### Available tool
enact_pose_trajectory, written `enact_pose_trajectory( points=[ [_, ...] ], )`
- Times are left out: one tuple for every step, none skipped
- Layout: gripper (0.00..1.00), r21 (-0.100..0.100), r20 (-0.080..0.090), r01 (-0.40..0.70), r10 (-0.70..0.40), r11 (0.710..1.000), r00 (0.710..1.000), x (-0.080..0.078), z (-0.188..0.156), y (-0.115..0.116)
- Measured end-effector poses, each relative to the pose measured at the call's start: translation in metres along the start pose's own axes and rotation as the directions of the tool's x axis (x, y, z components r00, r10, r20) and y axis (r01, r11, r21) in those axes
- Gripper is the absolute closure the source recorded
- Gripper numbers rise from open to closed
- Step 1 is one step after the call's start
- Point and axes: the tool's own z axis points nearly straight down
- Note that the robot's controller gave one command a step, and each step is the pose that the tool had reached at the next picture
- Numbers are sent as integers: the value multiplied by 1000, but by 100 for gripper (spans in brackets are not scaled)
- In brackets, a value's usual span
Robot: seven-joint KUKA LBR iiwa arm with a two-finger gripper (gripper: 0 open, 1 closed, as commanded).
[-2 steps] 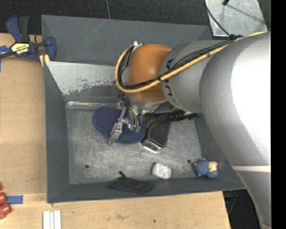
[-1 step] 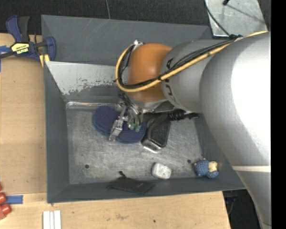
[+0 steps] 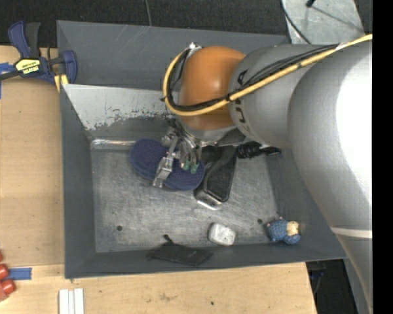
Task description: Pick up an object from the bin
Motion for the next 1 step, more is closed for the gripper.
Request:
enact_pose_trajectory(
  points=[
    [100,0,0,-1,1,1000,1000,-2,-23,0]
  ],
)
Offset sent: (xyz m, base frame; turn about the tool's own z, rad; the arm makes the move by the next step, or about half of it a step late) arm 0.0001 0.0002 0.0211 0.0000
